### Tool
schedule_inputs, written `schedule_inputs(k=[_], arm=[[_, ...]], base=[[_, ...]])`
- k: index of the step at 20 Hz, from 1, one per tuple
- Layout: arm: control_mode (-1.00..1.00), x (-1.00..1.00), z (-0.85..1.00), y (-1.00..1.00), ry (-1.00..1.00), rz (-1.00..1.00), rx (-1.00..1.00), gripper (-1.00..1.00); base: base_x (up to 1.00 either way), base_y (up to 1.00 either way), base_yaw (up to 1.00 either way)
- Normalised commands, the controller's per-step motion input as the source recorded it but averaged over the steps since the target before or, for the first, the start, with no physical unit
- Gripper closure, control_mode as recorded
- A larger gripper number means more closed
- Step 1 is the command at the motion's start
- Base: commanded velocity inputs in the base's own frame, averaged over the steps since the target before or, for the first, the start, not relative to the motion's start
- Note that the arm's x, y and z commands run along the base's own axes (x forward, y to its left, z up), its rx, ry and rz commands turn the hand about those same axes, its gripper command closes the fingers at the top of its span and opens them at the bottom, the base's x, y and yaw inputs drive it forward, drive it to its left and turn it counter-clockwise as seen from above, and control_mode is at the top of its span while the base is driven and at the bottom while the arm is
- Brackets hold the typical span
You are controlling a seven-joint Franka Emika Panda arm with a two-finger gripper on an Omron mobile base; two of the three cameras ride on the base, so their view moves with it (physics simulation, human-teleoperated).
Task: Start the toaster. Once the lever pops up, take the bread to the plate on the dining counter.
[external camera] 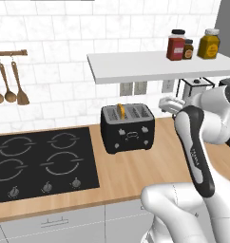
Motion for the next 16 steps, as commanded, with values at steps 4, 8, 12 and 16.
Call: schedule_inputs(k=[4, 8, 12, 16], arm=[[-1.0, -0.04, 0.0, 0.87, -0.01, 0.04, -0.04, -1.0], [-1.0, 0.0, 0.01, 0.78, 0.0, 0.0, 0.0, -1.0], [-1.0, 0.11, 0.0, 0.4, 0.0, 0.0, -0.06, -1.0], [-1.0, 0.6, -0.16, 0.0, 0.0, 0.0, -0.07, -1.0]], base=[[0.0, 0.0, 0.0], [0.0, 0.0, 0.0], [0.0, 0.0, 0.0], [0.0, 0.0, 0.0]])
